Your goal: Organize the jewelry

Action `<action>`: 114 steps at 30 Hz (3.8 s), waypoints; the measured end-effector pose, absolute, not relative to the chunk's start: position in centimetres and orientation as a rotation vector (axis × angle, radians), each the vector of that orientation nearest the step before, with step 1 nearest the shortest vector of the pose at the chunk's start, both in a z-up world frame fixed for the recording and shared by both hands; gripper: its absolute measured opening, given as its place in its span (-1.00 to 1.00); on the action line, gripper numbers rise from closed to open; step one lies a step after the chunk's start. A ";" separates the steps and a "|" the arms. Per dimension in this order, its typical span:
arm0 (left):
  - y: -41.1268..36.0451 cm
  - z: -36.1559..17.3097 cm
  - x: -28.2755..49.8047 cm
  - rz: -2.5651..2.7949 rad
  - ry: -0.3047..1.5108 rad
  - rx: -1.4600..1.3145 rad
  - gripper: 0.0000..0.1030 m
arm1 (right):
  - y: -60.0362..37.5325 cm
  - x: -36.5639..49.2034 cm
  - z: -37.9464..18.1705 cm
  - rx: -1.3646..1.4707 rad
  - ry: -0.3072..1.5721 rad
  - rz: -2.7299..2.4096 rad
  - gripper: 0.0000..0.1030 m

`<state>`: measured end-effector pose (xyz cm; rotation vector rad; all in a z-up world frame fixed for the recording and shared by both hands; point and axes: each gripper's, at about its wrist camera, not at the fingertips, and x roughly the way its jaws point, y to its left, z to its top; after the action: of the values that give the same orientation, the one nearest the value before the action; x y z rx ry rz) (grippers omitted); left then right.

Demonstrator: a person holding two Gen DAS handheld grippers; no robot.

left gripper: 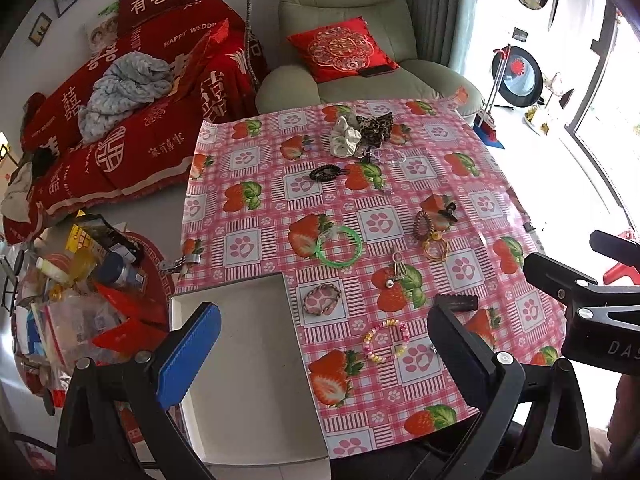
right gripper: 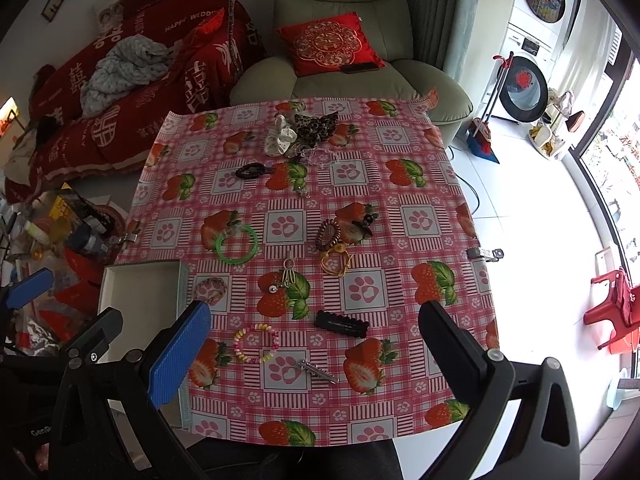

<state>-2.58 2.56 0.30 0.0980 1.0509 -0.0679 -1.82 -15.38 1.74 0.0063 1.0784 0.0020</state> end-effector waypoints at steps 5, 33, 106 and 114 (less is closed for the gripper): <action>2.7 0.3 -2.6 -0.065 1.050 0.095 1.00 | -15.3 -1.8 1.8 0.006 1.077 0.002 1.00; 4.0 -0.1 -2.5 -0.041 1.064 0.074 1.00 | -15.1 -1.7 1.7 0.007 1.080 0.003 1.00; 2.2 -14.3 9.4 0.031 1.291 0.057 1.00 | -23.8 6.9 -11.7 0.063 1.384 -0.061 1.00; 1.7 -18.4 13.6 0.044 1.307 0.032 0.61 | -26.3 11.5 -15.4 0.043 1.379 -0.072 1.00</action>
<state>13.56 1.69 -18.40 0.0315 1.3070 0.0438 11.54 -26.26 -15.42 0.0432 1.3794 -0.0719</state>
